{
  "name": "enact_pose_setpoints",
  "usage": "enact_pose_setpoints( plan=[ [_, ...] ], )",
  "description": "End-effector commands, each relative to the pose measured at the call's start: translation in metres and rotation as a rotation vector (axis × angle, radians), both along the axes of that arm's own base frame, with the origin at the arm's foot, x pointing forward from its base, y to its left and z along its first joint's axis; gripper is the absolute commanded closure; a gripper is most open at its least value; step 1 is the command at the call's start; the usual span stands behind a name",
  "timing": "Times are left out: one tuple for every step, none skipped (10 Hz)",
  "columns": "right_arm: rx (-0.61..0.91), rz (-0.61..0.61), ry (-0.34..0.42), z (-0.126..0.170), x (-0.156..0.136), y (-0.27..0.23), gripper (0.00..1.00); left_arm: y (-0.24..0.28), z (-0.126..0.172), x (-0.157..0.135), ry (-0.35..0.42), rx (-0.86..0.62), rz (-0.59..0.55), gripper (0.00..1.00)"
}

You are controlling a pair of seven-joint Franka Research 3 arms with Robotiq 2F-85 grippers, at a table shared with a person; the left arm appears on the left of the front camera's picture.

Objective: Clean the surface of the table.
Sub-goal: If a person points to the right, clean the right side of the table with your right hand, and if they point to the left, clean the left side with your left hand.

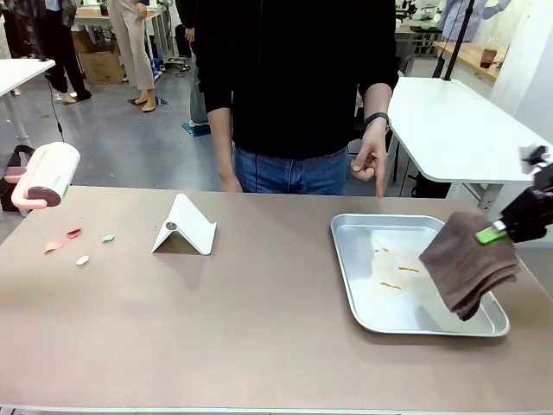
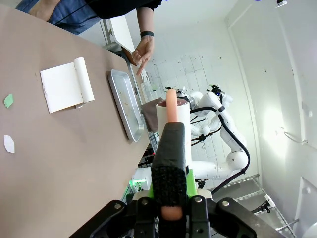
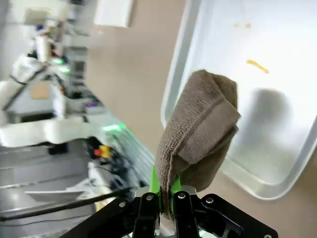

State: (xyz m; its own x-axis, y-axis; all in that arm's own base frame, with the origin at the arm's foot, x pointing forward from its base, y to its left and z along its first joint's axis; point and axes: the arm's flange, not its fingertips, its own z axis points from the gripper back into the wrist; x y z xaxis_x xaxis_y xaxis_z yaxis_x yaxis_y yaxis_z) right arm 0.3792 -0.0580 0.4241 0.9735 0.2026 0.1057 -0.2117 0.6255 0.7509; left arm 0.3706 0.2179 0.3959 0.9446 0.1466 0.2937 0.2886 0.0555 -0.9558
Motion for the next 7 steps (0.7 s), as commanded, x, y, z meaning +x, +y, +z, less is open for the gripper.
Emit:
enact_pose_setpoints(
  plan=[
    [-0.215, 0.028, 0.029, -0.004, 0.025, 0.015, 0.92, 0.0, 0.003, -0.003, -0.019, -0.01, -0.013, 1.0],
    [-0.284, 0.011, 0.004, -0.004, 0.036, 0.02, 0.92, 0.0, 0.003, -0.003, -0.019, -0.01, -0.013, 1.0],
    [-0.343, -0.024, -0.015, -0.003, 0.043, 0.022, 0.92, 0.0, 0.003, -0.003, -0.019, -0.01, -0.013, 1.0],
    [-0.42, -0.075, -0.048, -0.002, 0.049, 0.024, 0.92, 0.0, 0.003, -0.003, -0.019, -0.01, -0.013, 1.0],
    [-0.47, -0.116, -0.086, -0.002, 0.056, 0.023, 0.92, 0.0, 0.003, -0.003, -0.019, -0.01, -0.013, 1.0],
    [-0.503, -0.158, -0.142, -0.001, 0.064, 0.023, 0.92, 0.0, 0.003, -0.003, -0.019, -0.01, -0.013, 1.0],
    [-0.528, -0.184, -0.181, -0.002, 0.07, 0.024, 0.92, 0.0, 0.003, -0.003, -0.019, -0.01, -0.013, 1.0]
  ],
)
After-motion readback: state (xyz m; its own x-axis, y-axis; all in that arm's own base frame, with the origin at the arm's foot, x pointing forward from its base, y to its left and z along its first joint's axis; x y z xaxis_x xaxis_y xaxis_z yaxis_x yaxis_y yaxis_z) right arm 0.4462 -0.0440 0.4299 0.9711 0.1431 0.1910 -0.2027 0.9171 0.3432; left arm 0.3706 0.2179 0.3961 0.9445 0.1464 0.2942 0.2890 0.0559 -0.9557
